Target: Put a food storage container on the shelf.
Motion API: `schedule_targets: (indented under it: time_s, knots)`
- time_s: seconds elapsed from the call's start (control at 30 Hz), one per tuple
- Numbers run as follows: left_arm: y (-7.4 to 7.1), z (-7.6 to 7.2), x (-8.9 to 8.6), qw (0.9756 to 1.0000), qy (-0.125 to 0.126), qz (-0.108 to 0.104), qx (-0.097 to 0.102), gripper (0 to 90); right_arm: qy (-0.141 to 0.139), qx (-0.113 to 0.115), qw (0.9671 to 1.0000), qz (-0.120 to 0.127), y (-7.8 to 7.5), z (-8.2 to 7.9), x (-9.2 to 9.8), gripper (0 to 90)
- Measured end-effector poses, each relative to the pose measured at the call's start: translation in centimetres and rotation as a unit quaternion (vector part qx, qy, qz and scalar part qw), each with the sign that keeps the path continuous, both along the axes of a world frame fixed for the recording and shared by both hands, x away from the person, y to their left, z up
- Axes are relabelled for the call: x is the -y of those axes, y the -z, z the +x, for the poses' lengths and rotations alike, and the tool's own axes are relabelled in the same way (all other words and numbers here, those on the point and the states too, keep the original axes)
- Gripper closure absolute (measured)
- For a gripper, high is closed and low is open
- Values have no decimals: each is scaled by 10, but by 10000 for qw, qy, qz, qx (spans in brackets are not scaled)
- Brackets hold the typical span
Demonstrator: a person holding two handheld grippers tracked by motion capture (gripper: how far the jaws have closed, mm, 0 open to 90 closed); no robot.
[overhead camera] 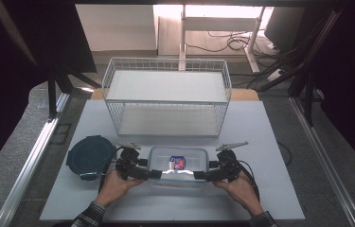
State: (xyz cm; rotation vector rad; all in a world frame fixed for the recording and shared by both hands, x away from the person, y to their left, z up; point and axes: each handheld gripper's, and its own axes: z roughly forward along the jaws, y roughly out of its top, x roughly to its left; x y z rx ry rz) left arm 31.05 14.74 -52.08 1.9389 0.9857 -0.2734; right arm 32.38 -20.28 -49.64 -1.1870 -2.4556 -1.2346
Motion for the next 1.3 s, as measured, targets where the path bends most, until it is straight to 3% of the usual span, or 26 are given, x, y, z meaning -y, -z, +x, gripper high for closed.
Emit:
schedule_targets:
  time_s: [0.03, 0.13, 0.2, 0.27, 0.47, 0.5, 0.53, 0.57, 0.6, 0.67, 0.8, 1.13, 1.3]
  knots:
    - [-1, -4, -5, 9999, -54, -86, 22, 147, 9, -41, 10000, 40, -2, -1, 3, 179]
    - [-3, -7, -7, 9999, -25, -86, 72, 207, -46, -64, 10000, 29, -4, -5, 5, 220]
    - [-8, -14, -14, 9996, -117, -209, 140, 300, 79, -101, 9997, 188, -8, -10, 12, 362]
    - [-8, -19, -19, 9991, -181, -357, 151, 367, 122, -69, 9994, 306, -12, -14, 18, 429]
    - [-11, -27, -20, 9982, -361, -420, 215, 460, 293, 128, 9994, 161, -19, -23, 14, 471]
    - [-12, -29, -20, 9979, -398, -440, 257, 476, 425, 250, 9986, 196, -21, -27, 14, 495]
    - [-13, -30, -20, 9976, -433, -438, 311, 476, 425, 250, 9986, 196, -21, -27, 14, 495]
    - [-15, -31, -18, 9974, -473, -332, 435, 488, 511, 428, 9975, 249, -23, -30, 15, 513]
    - [-15, -31, -18, 9974, -473, -332, 435, 488, 511, 428, 9975, 249, -23, -30, 15, 513]
    - [-14, -31, -18, 9968, -502, -417, 451, 488, 586, 642, 9958, 291, -27, -33, 15, 520]
    - [-16, -30, -18, 9961, -562, -500, 451, 498, 588, 698, 9952, 356, -28, -33, 17, 524]
    - [-36, -27, -22, 9932, -672, -563, 764, 497, 531, 951, 9930, 454, -41, -30, 16, 525]
    - [-52, -22, -28, 9910, -702, -671, 921, 503, 465, 1140, 9910, 517, -59, -23, 13, 528]
